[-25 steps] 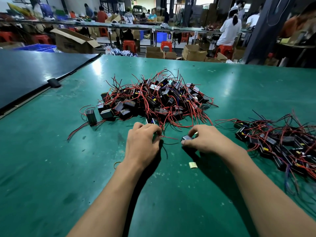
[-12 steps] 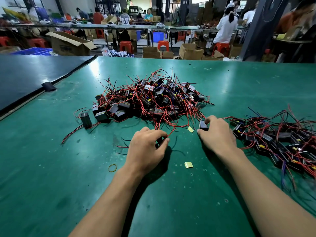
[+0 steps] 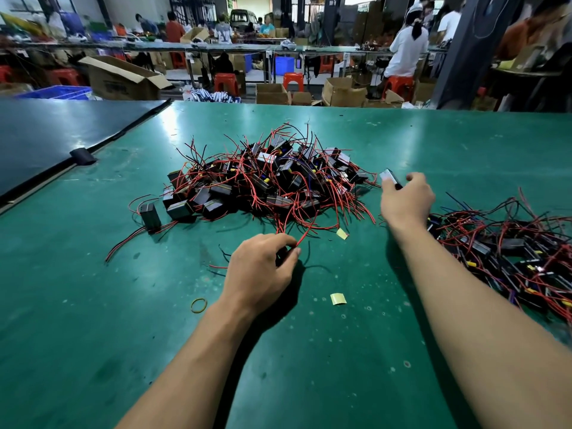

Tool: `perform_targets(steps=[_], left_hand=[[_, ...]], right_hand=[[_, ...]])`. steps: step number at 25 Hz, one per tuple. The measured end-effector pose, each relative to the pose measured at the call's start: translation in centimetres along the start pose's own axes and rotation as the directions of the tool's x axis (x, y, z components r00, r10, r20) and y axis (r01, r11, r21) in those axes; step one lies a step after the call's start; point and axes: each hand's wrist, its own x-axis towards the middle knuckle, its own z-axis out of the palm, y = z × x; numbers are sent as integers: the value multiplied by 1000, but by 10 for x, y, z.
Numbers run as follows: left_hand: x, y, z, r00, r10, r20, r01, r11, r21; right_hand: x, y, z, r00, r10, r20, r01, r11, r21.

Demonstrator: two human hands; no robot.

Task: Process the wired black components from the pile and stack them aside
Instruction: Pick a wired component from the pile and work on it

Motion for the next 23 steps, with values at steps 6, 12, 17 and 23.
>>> perform_targets(steps=[6,12,17,23], left_hand=[[1,-2,2,998,-29,-47,30,999,21],[3,-6,1,964,-180,-194,184,983,1],[4,-7,0,942,-238,-238,234,971,-43],[4,-7,-2,941,-257,-220,245,966,-82]], right_hand=[[-37,9,22,956,-204,209,224,971,-78],[-88,-9,43,870,-488,76,490,871,-22],[-95,-43,63,718,-538,442,627,775,-74],[-96,-62,81,746,-499,441,626,752,-206]])
